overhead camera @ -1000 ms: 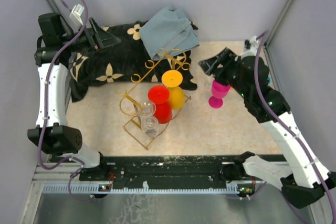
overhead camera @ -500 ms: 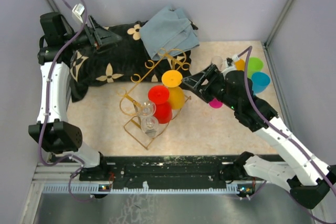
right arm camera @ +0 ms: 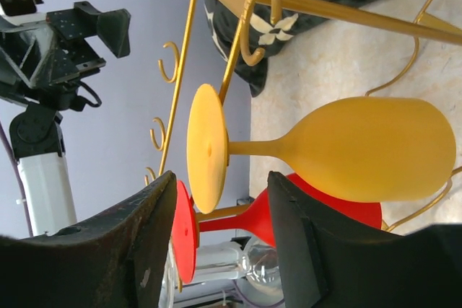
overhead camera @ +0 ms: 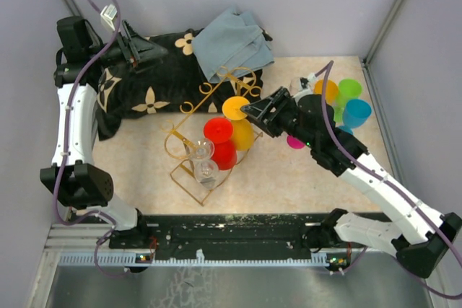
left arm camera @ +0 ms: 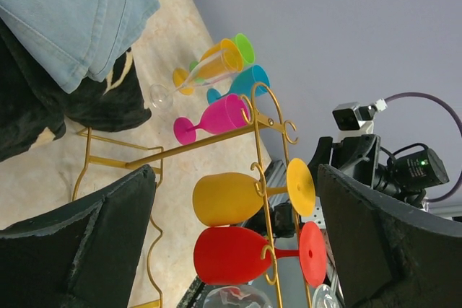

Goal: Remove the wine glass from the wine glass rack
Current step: Pick up the wine glass from the wine rack.

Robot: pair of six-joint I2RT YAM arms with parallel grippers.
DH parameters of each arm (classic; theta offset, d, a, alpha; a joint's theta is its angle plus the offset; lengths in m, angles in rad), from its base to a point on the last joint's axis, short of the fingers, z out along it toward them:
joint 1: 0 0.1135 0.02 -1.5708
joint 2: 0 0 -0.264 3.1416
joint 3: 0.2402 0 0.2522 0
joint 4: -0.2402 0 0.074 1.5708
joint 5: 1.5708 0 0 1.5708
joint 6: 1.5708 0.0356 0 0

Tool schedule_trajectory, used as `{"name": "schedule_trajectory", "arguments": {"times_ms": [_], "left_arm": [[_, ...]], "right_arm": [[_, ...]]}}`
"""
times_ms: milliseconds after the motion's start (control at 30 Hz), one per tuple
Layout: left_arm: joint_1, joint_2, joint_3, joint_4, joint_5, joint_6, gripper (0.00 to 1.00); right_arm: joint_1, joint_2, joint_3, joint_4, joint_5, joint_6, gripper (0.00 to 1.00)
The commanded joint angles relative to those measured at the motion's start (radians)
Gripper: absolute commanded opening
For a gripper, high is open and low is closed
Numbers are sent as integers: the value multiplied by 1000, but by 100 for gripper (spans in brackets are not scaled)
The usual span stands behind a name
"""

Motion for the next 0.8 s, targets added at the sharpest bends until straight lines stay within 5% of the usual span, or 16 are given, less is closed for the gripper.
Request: {"name": "schedule_trajectory", "arguments": {"times_ms": [0, 533, 767], "left_arm": [[1, 6, 16, 23, 27, -2, 97], [2, 12, 37, 31, 45, -14, 96], [1, 8, 38, 30, 48, -18, 95]], "right_arm": [[25, 25, -1, 106, -6, 12, 49], [32, -31, -22, 73, 46, 19, 0], [31, -71, -30, 78, 61, 57, 0]]}}
